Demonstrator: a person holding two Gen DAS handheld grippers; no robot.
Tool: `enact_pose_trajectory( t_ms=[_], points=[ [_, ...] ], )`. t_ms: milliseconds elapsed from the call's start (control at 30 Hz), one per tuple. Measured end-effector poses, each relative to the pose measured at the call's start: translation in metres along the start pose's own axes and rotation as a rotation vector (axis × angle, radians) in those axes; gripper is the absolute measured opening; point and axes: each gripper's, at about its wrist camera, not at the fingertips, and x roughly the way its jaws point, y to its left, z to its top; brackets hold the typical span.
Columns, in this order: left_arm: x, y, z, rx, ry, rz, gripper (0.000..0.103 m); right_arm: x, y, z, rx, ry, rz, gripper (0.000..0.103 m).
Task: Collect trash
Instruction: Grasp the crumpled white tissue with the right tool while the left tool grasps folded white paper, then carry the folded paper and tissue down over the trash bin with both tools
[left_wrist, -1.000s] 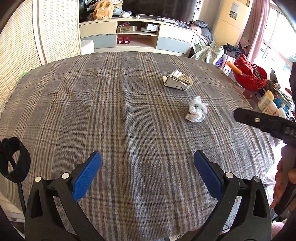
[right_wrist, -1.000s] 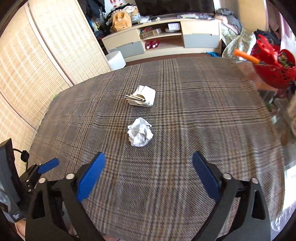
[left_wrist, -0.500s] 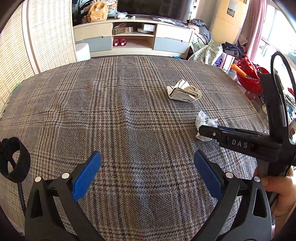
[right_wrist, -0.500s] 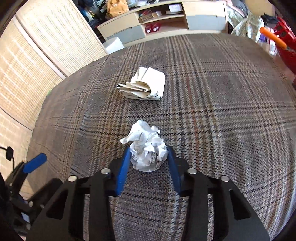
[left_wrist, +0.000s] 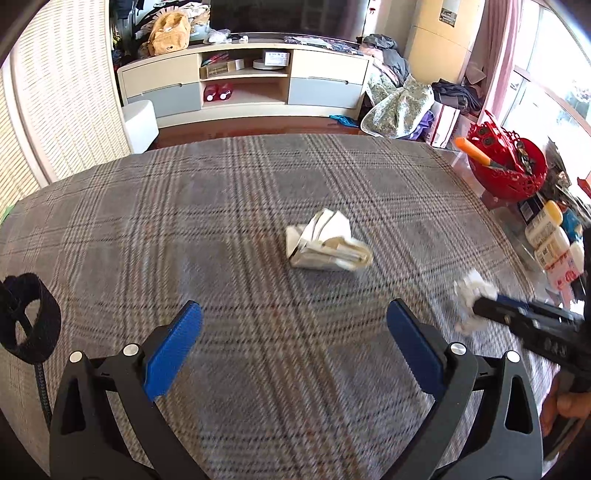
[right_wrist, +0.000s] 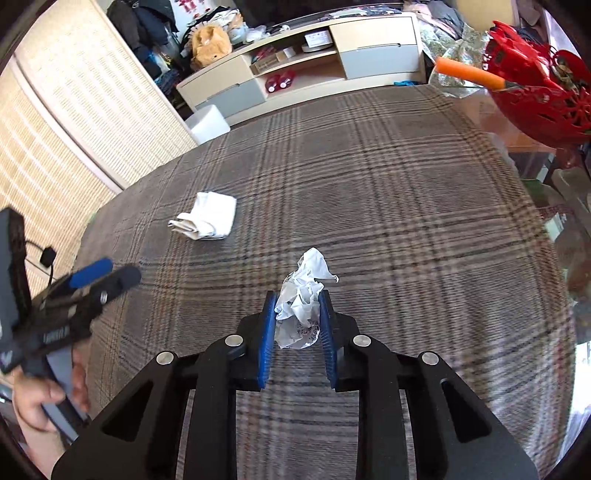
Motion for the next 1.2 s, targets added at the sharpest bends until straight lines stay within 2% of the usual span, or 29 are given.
enact_pose_trajectory(
  t_ms=[100,200,433,467,533,567,667,733,1000,1200],
  points=[
    [0.021,-0.007,0.015,-0.033,0.031,-0.044,0.095,0.0,-0.01,-0.005,0.021,0.008,0.035,0.024],
    [0.041,-0.016,0.025,-0.021,0.049,-0.021,0.095,0.004,-0.01,-0.012,0.007,0.018,0.056,0.024],
    [0.079,-0.017,0.035,-0.021,0.085,-0.019,0.093,0.011,-0.006,-0.016,-0.024,0.022,0.088,0.024],
    [0.083,-0.015,0.035,-0.022,0.087,-0.02,0.091,0.011,-0.005,-0.015,-0.029,0.022,0.088,0.024],
    [0.089,-0.015,0.035,-0.016,0.101,-0.024,0.079,0.013,-0.004,-0.015,-0.034,0.022,0.09,0.024],
    [0.09,-0.016,0.034,-0.003,0.095,-0.013,0.078,0.014,-0.002,-0.016,-0.033,0.022,0.091,0.024],
    [0.088,-0.019,0.031,0.024,0.09,0.006,0.071,0.017,-0.001,-0.015,-0.032,0.02,0.092,0.024],
    [0.086,-0.019,0.03,0.036,0.082,0.019,0.06,0.017,0.0,-0.015,-0.036,0.016,0.087,0.024],
    [0.065,-0.018,0.015,0.052,0.066,0.027,0.058,0.013,0.007,-0.021,-0.04,0.012,0.069,0.024],
    [0.023,-0.022,-0.009,0.062,0.045,0.033,0.058,-0.015,0.023,-0.034,-0.063,-0.008,0.071,0.024]
  ],
)
